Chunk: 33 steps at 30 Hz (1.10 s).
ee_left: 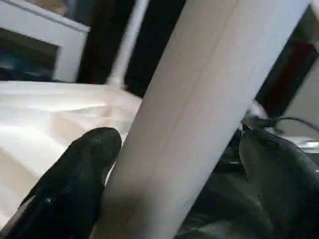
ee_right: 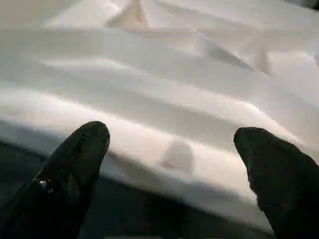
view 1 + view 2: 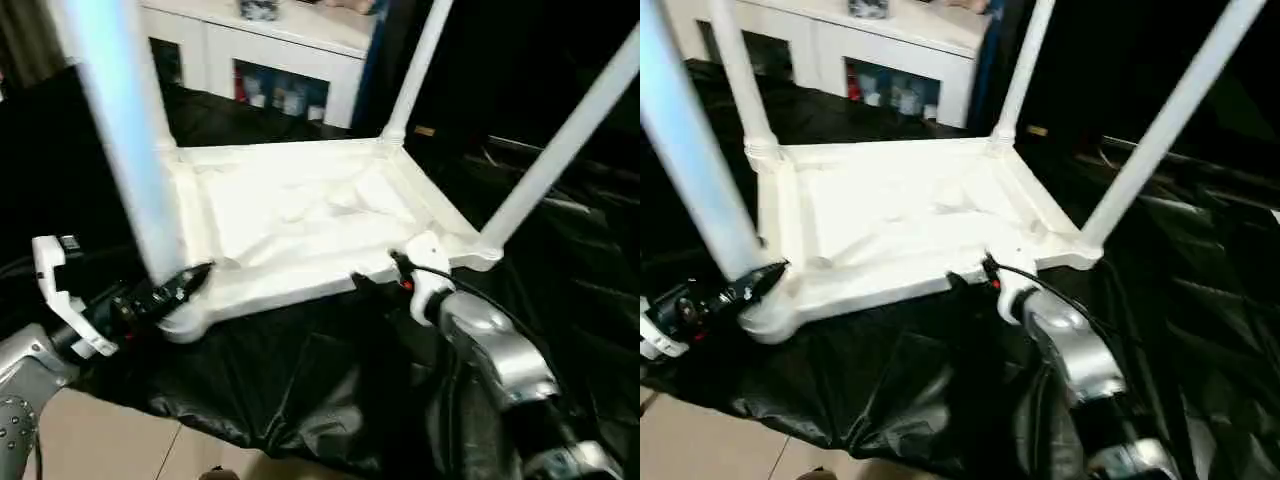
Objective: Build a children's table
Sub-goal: Rotate table base
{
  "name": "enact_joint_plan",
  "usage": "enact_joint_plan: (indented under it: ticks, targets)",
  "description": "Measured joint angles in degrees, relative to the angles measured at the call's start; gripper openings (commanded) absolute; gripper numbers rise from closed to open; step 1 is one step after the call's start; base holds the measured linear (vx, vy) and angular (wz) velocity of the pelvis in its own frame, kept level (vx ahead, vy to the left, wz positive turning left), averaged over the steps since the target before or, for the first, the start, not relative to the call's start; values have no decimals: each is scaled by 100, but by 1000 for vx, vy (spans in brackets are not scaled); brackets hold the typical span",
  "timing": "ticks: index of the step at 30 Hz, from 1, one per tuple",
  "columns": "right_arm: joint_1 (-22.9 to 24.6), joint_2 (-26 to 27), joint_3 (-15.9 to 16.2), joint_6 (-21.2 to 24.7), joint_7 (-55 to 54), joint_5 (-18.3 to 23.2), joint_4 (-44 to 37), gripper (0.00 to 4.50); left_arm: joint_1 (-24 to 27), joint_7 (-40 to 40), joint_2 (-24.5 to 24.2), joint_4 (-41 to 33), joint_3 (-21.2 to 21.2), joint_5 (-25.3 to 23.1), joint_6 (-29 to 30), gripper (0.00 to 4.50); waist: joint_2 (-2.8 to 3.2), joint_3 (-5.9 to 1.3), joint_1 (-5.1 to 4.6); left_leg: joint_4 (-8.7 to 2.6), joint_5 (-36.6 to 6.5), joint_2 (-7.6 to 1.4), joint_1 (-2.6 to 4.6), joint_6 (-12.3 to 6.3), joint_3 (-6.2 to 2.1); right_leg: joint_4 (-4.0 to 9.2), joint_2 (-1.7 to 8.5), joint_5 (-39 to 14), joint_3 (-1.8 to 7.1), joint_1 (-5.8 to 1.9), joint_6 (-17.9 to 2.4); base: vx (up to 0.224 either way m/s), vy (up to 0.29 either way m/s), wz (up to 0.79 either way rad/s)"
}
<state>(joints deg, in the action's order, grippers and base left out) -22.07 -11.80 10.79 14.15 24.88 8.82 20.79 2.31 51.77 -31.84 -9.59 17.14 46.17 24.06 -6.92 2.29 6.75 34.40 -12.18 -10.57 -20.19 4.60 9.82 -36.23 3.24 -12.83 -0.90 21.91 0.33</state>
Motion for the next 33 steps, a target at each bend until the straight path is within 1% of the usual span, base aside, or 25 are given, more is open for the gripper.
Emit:
enact_joint_plan:
  ticks: [3,4,5,7,9,14,16,19,20,23,25,26,29,31,33]
  targets:
    - [-171,230,44,-245,71,-5,423,450,-9,38,-15,-217,-135,102,126,446,-34,5,-7,1,0,0,-1,0,1,2,1,0,0,0,0,0,0,0]
    - [-238,302,88,-352,116,-23,588,450,-25,35,13,-308,-205,137,196,446,-60,5,-13,2,0,0,0,0,1,2,0,0,1,-1,0,0,0,0]
    - [-302,363,99,-432,156,-52,748,450,-59,32,64,-374,-274,149,243,446,-73,7,-15,2,0,0,-1,1,2,2,0,0,1,-1,0,0,0,0]
    - [-393,471,129,-611,232,-82,964,450,-112,23,168,-562,-473,194,363,446,-89,14,-16,1,2,-2,0,3,2,1,1,0,0,-1,0,0,0,0]
    - [-460,507,183,-691,308,-130,1098,450,-145,25,241,-690,-666,268,468,446,-113,25,-14,1,8,-3,0,14,2,0,0,0,0,-1,0,0,0,0]
    - [-450,566,202,-935,412,-171,1182,450,-191,21,354,-831,-1034,287,597,446,-136,35,-14,2,17,-6,0,28,3,0,0,3,-1,-2,3,0,0,0]
    - [-433,567,65,-1084,284,-163,1142,450,-258,-62,445,-806,-1086,83,470,446,-137,37,-5,2,17,-7,-1,27,3,-1,0,8,-1,-3,8,0,0,0]
    - [-445,455,-243,-1421,-308,-239,1118,450,-443,-283,577,-648,-1104,-268,202,446,-122,47,21,2,22,-10,1,35,4,-3,0,16,-2,-7,9,0,0,0]
    - [-464,345,-407,-1508,-615,-294,1170,450,-522,-346,579,-567,-1102,-339,149,446,-124,46,31,2,27,-10,2,44,4,-3,0,21,-1,-9,10,0,0,0]
    - [-484,39,-825,-1590,-1346,-425,1543,450,-600,-387,580,-470,-1109,-481,-7,446,-126,44,24,3,29,-9,5,47,4,-3,0,29,-1,-10,12,0,0,0]
    - [-486,-192,-931,-1584,-1715,-557,1853,450,-702,-386,579,-395,-1125,-584,-82,446,-130,41,32,3,30,-9,5,50,5,-4,0,35,-1,-10,12,0,0,0]
    - [-489,-284,-973,-1578,-1896,-648,2010,450,-776,-391,587,-311,-1130,-667,-155,446,-120,47,25,3,31,-9,4,51,5,-3,0,43,-1,-8,11,0,0,0]
    - [-505,-298,-1007,-1534,-2132,-744,2352,450,-968,-381,613,-167,-1202,-841,-246,446,-61,76,-29,4,32,-10,3,52,4,-4,0,51,-1,-4,15,0,0,0]
    - [-680,-284,-1010,-1565,-2192,-744,2592,450,-1008,-320,612,-136,-1304,-892,-257,446,-8,77,-42,4,32,-9,7,52,5,-7,0,63,1,-4,-2,0,0,0]
    - [-783,-276,-1028,-1582,-2200,-743,2748,450,-1026,-263,613,-133,-1404,-907,-257,446,16,84,-47,4,32,-12,7,52,4,-10,-2,64,-1,-3,-4,0,0,0]
